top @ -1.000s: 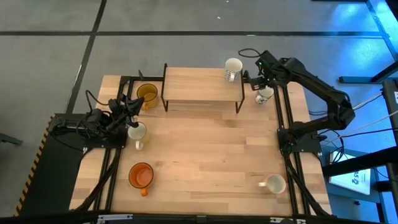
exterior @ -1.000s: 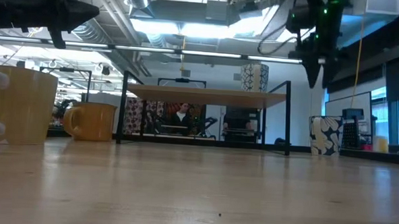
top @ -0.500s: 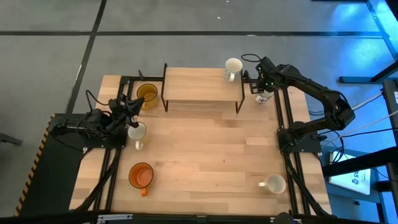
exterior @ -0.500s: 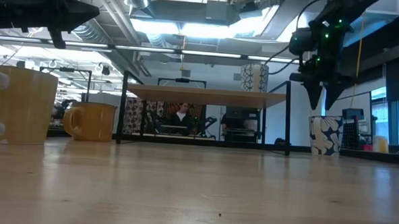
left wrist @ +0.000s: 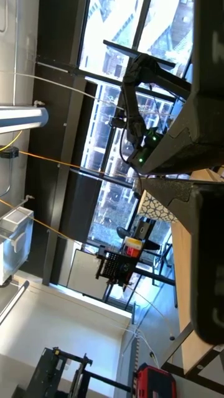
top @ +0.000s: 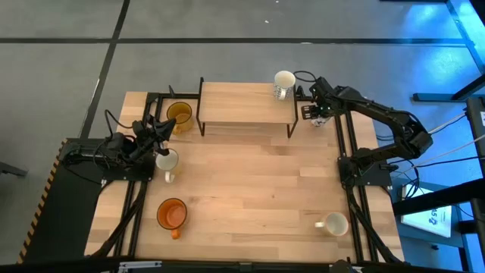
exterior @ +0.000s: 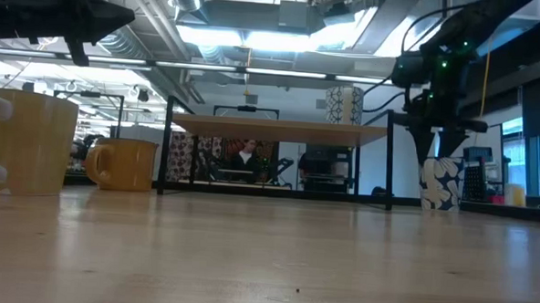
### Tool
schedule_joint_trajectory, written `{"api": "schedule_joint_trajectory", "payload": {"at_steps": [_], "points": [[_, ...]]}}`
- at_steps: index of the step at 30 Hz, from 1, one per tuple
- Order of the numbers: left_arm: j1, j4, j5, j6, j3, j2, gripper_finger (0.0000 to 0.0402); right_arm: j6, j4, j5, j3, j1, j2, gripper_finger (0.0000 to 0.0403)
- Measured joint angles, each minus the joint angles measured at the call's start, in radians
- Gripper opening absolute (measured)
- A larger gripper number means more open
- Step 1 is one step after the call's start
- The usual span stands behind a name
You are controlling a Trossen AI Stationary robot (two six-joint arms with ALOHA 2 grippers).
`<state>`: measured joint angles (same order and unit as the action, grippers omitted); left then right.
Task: Place coffee mugs
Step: Put the blue patterned mug on the shelf
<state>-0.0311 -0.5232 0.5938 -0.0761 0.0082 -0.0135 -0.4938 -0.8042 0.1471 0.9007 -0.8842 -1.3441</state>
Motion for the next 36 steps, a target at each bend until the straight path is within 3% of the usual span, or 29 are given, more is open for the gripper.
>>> {"api": "schedule_joint_trajectory", "payload": {"at_steps": [10, 25, 36], "points": [[0.000, 0.014, 0.000, 0.000, 0.000, 0.000, 0.0015, 0.000, 0.063, -0.001, -0.060, 0.000, 0.000, 0.0182], [0.000, 0.016, 0.000, 0.000, 0.000, 0.000, 0.0015, 0.056, 0.062, -0.013, -0.074, 0.000, 0.000, 0.0017], [0.000, 0.016, 0.000, 0.000, 0.000, 0.000, 0.0015, 0.106, -0.051, -0.028, -0.020, 0.047, 0.032, 0.0007]]}}
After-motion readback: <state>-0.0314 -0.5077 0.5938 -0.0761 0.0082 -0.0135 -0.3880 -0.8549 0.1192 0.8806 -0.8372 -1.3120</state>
